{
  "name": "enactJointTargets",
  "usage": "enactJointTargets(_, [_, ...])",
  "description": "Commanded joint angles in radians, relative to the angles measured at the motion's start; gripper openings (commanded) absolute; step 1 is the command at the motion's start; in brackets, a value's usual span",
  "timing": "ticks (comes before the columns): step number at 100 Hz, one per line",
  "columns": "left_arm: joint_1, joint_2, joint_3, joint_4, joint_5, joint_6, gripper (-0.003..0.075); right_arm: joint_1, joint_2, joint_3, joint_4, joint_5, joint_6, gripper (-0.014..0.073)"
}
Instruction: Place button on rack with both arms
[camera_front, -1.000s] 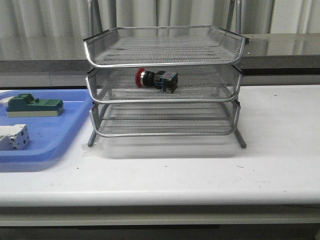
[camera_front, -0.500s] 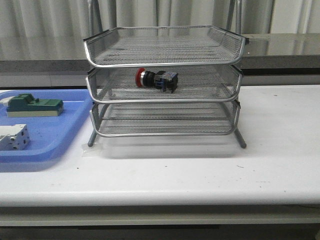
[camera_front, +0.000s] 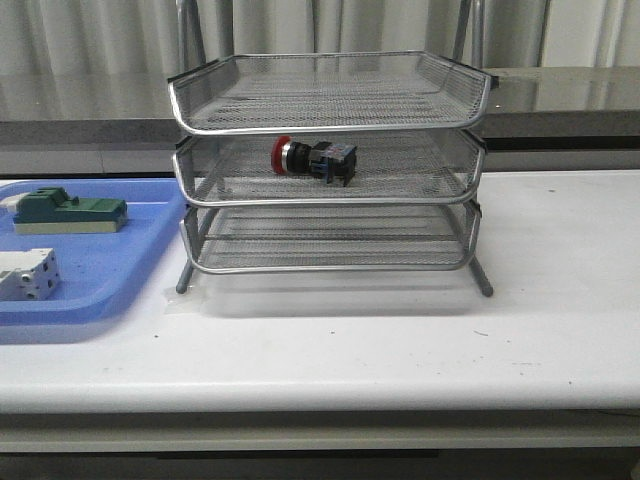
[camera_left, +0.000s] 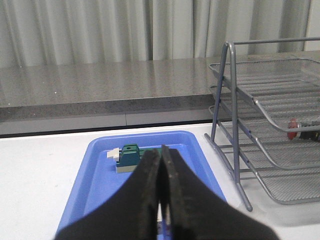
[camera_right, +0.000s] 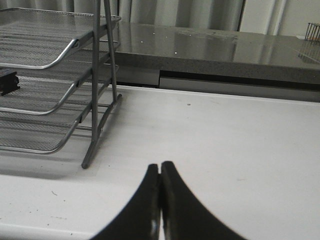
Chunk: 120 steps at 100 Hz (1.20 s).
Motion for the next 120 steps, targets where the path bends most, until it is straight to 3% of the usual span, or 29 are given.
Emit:
enactJointTargets(1, [0.001,-0.02,0.004,0.019,-0.082,-0.031,-0.002,-0.008,0.01,0.003,-0.002,-0.085,-0.01,-0.0099])
enactJointTargets(27, [0.001,-0.146,0.117,0.023,-0.1,-0.031,-0.002,-0.008,0.01,0.003,-0.002,-0.085,-0.01,-0.0099])
enactJointTargets(52, [0.001,-0.147,0.202,0.019,-0.259,-0.033,-0.002,-0.008,0.01,0.003,-0.002,-0.084,-0.01,-0.0099])
enactJointTargets(120, [0.001,-0.147,0.202,0.019,-0.248,-0.033,-0.002,-0.008,0.01,0.003,-0.002,-0.084,-0.01,-0.0099])
